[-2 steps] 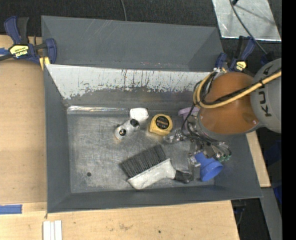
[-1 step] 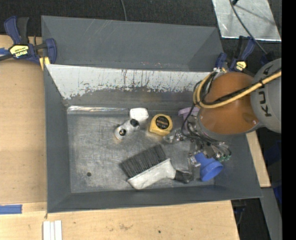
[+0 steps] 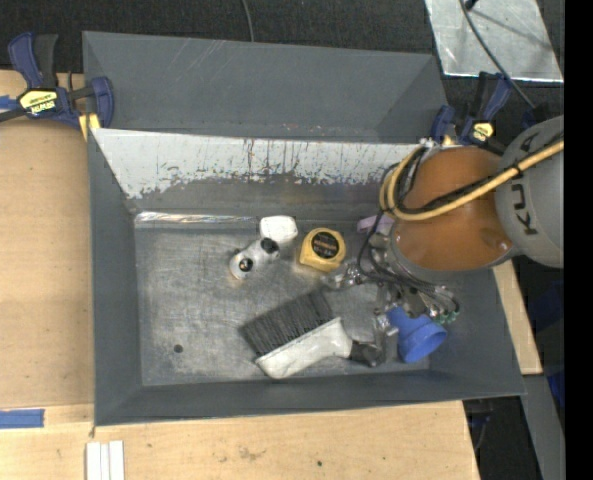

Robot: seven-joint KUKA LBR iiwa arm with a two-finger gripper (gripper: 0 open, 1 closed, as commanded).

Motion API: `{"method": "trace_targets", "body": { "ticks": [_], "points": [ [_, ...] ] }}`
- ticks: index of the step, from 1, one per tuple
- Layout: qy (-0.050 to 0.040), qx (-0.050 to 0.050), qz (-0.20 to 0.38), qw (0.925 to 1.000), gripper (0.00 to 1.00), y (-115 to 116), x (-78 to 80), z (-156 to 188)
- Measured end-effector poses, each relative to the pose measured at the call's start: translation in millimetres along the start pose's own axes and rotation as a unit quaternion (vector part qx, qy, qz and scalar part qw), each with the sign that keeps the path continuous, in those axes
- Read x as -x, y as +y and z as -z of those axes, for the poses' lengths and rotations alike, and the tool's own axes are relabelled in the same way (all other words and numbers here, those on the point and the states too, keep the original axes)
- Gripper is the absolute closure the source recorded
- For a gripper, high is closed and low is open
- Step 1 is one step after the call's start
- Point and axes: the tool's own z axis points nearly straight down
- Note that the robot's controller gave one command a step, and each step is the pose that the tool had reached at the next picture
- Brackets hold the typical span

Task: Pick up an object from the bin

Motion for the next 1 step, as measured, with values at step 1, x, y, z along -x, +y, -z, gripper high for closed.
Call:
{"method": "trace_targets", "body": {
  "ticks": [1],
  "points": [
    [-0.0172,-0.005,0.156,0.9876,1.0,44.5,13.2,0.9]
  ]
}}
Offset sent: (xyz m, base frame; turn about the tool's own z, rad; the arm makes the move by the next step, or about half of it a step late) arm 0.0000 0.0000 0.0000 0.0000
